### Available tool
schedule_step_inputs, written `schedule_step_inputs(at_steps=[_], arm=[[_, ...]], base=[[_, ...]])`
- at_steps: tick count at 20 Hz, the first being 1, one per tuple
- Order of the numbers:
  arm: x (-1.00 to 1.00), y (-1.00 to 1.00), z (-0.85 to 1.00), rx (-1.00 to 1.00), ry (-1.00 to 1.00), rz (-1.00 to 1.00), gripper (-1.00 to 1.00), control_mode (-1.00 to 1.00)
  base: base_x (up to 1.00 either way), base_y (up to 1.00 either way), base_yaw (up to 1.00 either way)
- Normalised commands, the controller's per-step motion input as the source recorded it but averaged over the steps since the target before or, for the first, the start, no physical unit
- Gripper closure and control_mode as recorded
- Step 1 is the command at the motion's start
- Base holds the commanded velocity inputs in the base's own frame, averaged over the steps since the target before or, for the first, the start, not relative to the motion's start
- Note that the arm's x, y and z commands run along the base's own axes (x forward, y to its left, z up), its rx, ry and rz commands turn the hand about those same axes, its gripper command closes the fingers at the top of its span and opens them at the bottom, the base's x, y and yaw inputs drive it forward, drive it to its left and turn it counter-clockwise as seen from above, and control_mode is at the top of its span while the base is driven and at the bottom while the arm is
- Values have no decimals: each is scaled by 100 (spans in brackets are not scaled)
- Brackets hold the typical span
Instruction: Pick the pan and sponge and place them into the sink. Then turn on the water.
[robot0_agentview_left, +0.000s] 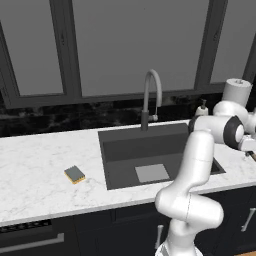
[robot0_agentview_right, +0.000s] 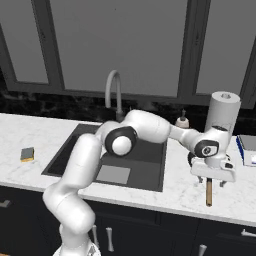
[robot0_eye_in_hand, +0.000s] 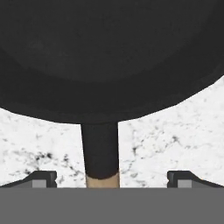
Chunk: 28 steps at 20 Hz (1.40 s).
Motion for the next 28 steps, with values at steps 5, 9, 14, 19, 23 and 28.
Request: schedule_step_inputs(at_steps=[5,9,14,19,23,28], arm=[[6,-10,-33,0,13,0,-100,-100],[0,0,-27,5,5,0,-100,-100],[0,0,-34,7,3,0,100,-100],[0,0,-35,8,0,0,100,-100],[0,3,-15,2,0,0,100,-100],[-3,22,-1,0,0,4,100,-100]], base=[[0,0,0],[0,0,0],[0,0,0],[0,0,0],[0,0,0],[0,0,0]])
